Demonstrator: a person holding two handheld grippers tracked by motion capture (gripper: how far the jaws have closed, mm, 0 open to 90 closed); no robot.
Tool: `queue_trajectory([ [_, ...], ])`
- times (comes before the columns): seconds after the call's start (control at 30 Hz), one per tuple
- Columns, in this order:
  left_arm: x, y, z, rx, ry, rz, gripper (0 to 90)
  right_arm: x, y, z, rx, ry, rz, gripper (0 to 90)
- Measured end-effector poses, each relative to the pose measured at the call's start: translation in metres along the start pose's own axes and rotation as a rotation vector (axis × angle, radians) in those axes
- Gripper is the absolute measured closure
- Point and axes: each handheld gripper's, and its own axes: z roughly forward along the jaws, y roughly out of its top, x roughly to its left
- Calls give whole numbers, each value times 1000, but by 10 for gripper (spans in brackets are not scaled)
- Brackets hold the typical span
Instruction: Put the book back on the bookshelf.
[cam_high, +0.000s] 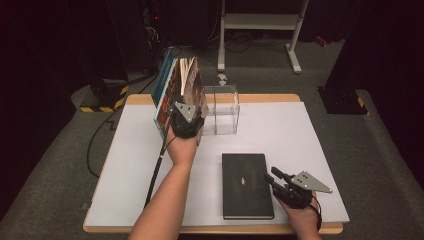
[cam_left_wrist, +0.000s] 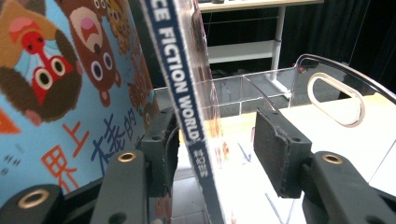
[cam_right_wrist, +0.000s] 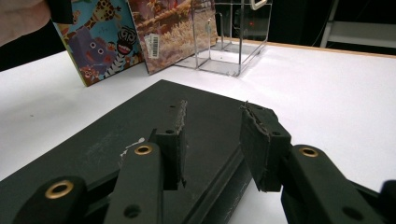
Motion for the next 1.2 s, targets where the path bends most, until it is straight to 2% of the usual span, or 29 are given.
queue_trajectory([
  [0.27,-3,0,-11,-8,-9,9,504,0,0,0,3,-2,-4,609],
  [0.33,-3,0,-13,-13,-10,-2,504,0,-1,0,4,-2,-4,609],
  [0.67,-3,-1,-26,-7,-21,-3,503,1,-1,0,4,-1,-5,609],
  [1.2,1,-12,-49,7,-57,-7,485,1,-1,0,8,-1,-10,609],
])
